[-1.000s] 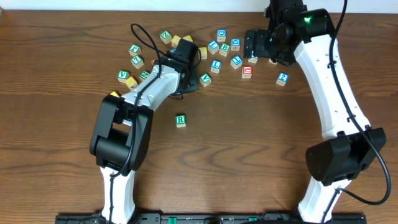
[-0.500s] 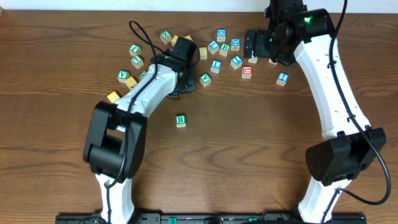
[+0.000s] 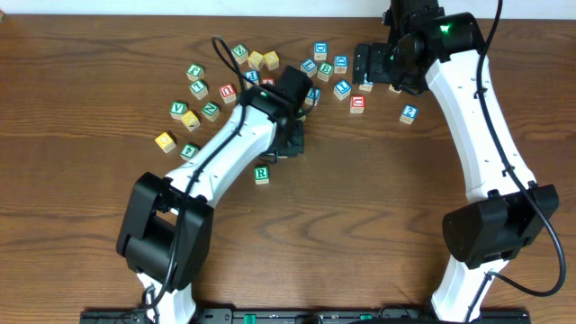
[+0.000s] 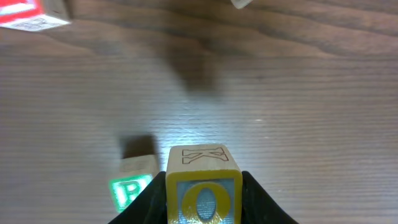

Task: Spell out ROBOT
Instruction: 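Carry the yellow O block with the left gripper beside the R block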

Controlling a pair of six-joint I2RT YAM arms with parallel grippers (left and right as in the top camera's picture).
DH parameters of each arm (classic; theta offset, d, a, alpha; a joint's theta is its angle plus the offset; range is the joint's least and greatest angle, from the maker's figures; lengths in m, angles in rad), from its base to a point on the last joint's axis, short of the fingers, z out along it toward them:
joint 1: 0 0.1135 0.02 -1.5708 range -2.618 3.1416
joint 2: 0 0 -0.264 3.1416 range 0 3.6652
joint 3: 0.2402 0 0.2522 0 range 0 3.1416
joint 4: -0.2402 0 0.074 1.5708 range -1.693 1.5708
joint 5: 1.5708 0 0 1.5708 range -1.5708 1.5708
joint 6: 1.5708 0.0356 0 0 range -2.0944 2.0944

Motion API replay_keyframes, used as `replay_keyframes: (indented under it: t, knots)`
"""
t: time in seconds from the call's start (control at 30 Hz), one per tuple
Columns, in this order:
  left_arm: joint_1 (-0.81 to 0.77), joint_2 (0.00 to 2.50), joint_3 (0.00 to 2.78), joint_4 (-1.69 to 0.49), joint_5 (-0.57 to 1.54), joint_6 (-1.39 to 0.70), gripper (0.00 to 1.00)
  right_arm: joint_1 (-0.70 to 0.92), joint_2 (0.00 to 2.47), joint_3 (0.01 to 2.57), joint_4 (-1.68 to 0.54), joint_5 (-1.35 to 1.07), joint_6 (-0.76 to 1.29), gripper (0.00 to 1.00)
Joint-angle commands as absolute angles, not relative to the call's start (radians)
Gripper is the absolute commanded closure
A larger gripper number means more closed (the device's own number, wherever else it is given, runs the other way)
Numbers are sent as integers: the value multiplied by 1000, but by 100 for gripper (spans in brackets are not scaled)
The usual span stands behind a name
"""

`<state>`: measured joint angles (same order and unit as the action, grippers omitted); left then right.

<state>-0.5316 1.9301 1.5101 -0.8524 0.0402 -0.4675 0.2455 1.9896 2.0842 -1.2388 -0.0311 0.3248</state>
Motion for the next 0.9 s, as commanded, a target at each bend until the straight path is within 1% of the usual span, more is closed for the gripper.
replay_keyframes:
  t: [0.0,0.3,0.5,0.87]
  knots:
    - [-545,1937,1460,-804,41,-496,73,250,1998,2077,-1242,-25,314,1]
    - [-578,1990,1406,-616,41,-499,73,250,1998,2077,-1242,-25,314,1]
    - [-595,2035,1406,-592,41,-499,73,250,1998,2077,-1242,-25,314,1]
    - [-609,2045,1406,-553,41,-498,72,250,1998,2077,-1242,-25,314,1]
